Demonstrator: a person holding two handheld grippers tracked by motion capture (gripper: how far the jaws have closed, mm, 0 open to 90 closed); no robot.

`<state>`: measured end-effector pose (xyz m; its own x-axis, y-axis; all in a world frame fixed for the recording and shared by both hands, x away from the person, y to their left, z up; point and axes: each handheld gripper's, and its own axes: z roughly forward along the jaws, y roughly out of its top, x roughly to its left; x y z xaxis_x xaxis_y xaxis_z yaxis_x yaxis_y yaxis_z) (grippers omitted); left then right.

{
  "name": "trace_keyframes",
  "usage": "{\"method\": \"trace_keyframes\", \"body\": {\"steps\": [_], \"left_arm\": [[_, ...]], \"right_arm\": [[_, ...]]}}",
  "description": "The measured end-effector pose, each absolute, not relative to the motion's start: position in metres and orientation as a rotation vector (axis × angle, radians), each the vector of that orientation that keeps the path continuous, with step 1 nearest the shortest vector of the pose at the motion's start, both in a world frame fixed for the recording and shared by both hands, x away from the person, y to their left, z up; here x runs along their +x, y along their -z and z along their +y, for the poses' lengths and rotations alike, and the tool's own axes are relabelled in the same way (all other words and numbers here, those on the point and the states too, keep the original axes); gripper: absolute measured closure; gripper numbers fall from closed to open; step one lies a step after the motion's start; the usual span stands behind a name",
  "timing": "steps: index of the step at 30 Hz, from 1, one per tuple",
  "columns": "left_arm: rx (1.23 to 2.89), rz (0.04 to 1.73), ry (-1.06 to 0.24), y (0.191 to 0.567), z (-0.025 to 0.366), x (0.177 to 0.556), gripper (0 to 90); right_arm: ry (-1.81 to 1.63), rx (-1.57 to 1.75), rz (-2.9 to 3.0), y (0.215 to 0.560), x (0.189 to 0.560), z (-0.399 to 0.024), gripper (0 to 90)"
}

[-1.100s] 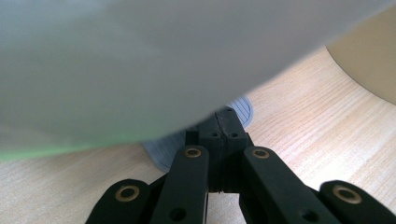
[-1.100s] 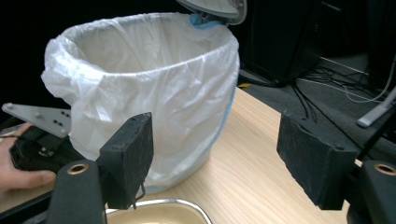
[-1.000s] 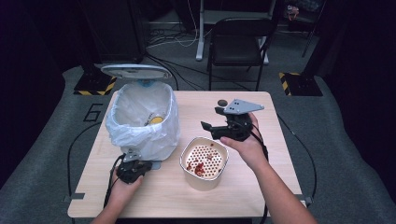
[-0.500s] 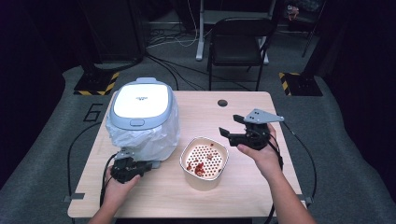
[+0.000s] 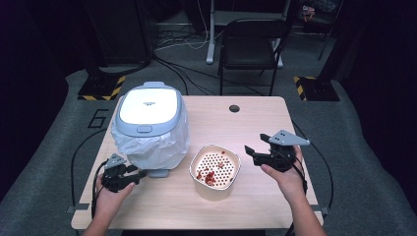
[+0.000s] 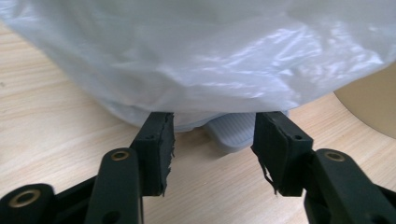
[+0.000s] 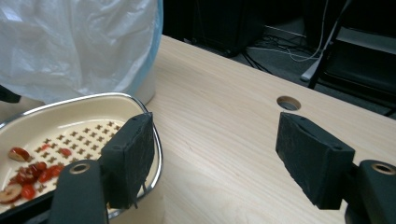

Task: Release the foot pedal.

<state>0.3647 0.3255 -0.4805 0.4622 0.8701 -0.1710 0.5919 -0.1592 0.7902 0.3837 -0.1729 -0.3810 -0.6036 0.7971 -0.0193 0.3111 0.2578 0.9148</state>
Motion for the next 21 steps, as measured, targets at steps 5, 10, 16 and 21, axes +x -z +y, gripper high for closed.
{"method": "trace_keyframes", "body": {"steps": [5,10,16,21], "left_arm": [[1.905,1.243,-0.432,0.481,0.334,0.364,44.3],[1.893,1.279,-0.418,0.485,0.345,0.361,41.5],[1.847,1.301,-0.41,0.495,0.353,0.361,40.8],[1.833,1.318,-0.411,0.501,0.358,0.362,40.0]], "right_arm": [[-1.296,1.038,2.039,0.394,0.377,-0.181,27.6],[-1.264,1.088,2.064,0.415,0.372,-0.188,27.5],[-1.185,1.134,2.069,0.437,0.372,-0.197,27.5],[-1.147,1.193,2.036,0.461,0.373,-0.205,27.6]]}}
